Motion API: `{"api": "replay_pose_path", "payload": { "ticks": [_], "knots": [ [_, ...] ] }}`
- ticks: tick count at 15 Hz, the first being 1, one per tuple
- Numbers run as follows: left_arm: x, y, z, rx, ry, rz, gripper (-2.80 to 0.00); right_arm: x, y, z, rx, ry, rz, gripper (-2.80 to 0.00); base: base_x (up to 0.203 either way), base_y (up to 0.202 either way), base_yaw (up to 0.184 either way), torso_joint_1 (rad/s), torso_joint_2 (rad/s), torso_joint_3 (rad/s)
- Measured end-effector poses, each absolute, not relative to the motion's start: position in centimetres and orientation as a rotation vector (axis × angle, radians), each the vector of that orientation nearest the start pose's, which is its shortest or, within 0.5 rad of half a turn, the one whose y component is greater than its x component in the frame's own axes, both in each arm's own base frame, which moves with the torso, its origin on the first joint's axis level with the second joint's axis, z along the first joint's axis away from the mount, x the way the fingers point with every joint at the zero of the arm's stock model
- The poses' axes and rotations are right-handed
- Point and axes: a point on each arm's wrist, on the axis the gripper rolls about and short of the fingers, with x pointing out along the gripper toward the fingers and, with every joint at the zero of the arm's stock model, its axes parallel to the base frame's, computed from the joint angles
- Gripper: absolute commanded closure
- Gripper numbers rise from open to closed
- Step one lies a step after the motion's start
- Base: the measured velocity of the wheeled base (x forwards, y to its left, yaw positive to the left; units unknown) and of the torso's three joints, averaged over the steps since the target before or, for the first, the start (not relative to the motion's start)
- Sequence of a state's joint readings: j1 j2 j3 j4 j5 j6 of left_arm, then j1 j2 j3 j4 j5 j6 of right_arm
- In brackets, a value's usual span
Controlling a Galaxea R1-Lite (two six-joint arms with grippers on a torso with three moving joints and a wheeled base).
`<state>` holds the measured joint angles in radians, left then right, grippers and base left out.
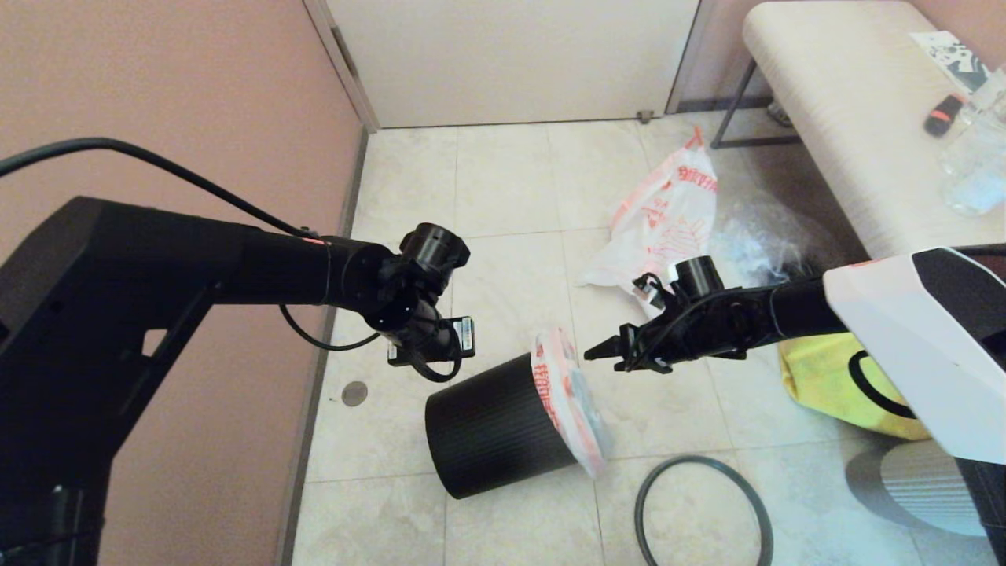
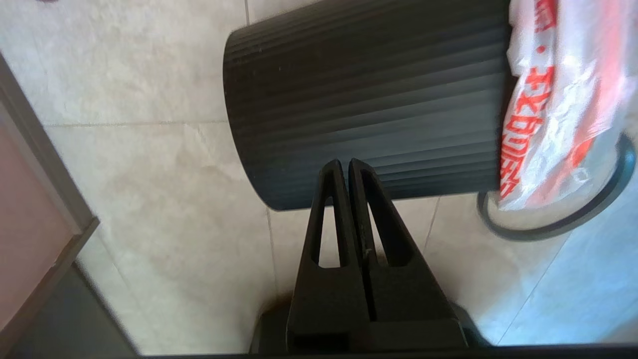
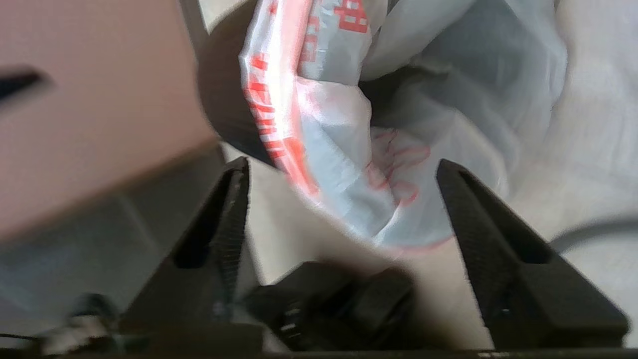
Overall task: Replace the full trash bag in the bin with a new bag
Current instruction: Put the new garbage bag on the trash can
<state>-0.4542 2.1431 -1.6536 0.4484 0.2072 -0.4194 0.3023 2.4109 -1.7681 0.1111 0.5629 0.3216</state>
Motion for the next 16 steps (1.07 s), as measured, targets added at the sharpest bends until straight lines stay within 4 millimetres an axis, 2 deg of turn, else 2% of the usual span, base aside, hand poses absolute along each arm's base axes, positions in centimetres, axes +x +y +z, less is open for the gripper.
{"api": "replay_pose_path", "payload": {
  "ticks": [4, 10, 11, 12, 16],
  "knots": [
    [37.4, -16.4, 16.2, -0.124, 0.877, -0.036, 0.00, 47.6, 17.8, 7.2, 0.268, 0.806, 0.801, -2.80, 0.000, 0.000, 0.000, 0.000, 0.00, 0.000],
    [37.8, -15.7, 16.4, -0.151, 0.849, -0.040, 0.00, 47.7, 20.8, 3.5, 0.125, 0.750, 0.971, -2.80, 0.000, 0.000, 0.000, 0.000, 0.00, 0.000],
    [37.8, -15.8, 16.6, -0.153, 0.845, -0.046, 0.00, 47.5, 21.5, 3.0, 0.110, 0.749, 0.987, -0.50, 0.000, 0.000, 0.000, 0.000, 0.00, 0.000],
    [37.8, -15.8, 16.7, -0.156, 0.842, -0.049, 0.00, 47.3, 22.0, 2.6, 0.098, 0.750, 1.001, 0.00, 0.000, 0.000, 0.000, 0.000, 0.00, 0.000],
    [38.1, -15.5, 17.2, -0.165, 0.826, -0.047, 0.00, 46.9, 23.0, 2.5, 0.085, 0.752, 1.022, 0.00, 0.000, 0.000, 0.000, 0.000, 0.00, 0.000]
  ]
}}
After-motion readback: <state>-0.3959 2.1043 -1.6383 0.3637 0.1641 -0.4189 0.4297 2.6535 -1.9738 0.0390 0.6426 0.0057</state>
